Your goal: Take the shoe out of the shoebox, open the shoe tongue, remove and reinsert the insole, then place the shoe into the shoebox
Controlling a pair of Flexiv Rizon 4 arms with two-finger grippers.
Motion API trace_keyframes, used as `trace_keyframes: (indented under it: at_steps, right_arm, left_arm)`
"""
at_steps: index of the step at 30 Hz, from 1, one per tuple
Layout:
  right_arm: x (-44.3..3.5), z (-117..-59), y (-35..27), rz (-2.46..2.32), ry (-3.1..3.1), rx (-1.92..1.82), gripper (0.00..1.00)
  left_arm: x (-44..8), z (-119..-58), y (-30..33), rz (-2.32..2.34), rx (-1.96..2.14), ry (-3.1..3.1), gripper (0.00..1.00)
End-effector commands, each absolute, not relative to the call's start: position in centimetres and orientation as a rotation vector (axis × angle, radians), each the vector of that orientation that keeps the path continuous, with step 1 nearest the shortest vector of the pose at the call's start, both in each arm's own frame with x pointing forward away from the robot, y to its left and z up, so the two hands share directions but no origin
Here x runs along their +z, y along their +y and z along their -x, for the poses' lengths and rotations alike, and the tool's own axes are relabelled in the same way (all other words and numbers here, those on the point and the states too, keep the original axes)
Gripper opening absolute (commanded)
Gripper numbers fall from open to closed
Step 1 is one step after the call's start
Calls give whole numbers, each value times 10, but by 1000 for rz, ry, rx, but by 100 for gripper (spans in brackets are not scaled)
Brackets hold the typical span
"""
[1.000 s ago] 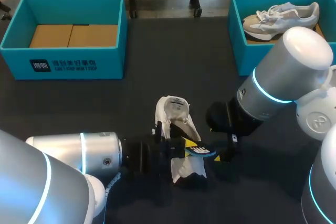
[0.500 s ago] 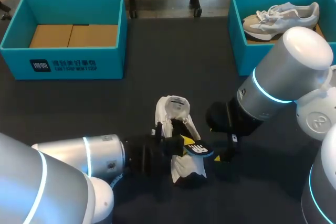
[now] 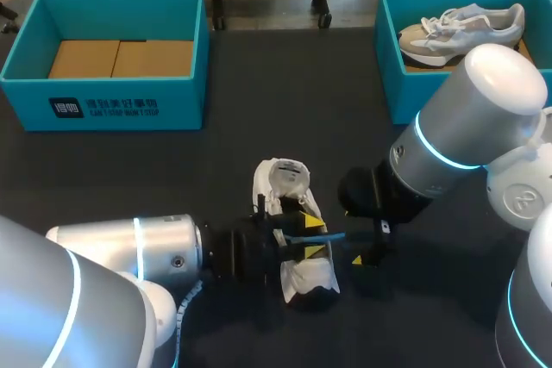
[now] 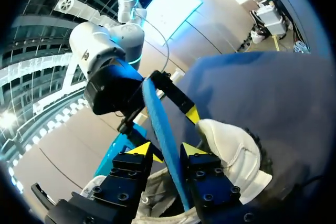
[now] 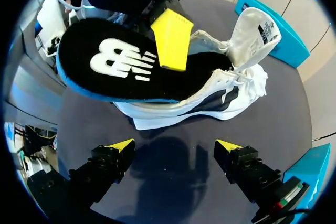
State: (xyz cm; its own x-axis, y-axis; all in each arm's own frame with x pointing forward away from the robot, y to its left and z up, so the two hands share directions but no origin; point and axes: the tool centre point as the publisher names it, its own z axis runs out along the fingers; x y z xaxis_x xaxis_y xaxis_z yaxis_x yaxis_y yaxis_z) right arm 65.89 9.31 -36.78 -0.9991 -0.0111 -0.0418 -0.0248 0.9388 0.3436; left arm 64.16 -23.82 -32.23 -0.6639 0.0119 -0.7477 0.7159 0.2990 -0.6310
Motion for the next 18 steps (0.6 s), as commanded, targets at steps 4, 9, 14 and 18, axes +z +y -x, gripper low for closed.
trace_keyframes:
  at_steps: [4,9,14,18]
  right_arm:
    - [-368,-658,93,28,3053,545,100]
    - [-368,-658,93,28,3053,545,100]
    - [-368,-658,93,28,3053,545,100]
    - [-368,-658,93,28,3053,545,100]
  left_arm:
    - [-316,-629,-236,-670,-1392,1921,0]
    - [-326,-630,-237,-700,-1331,1901,0]
    - [-335,-640,-234,-736,-1239,1879,0]
    - [-342,-650,-232,-753,-1173,1881,0]
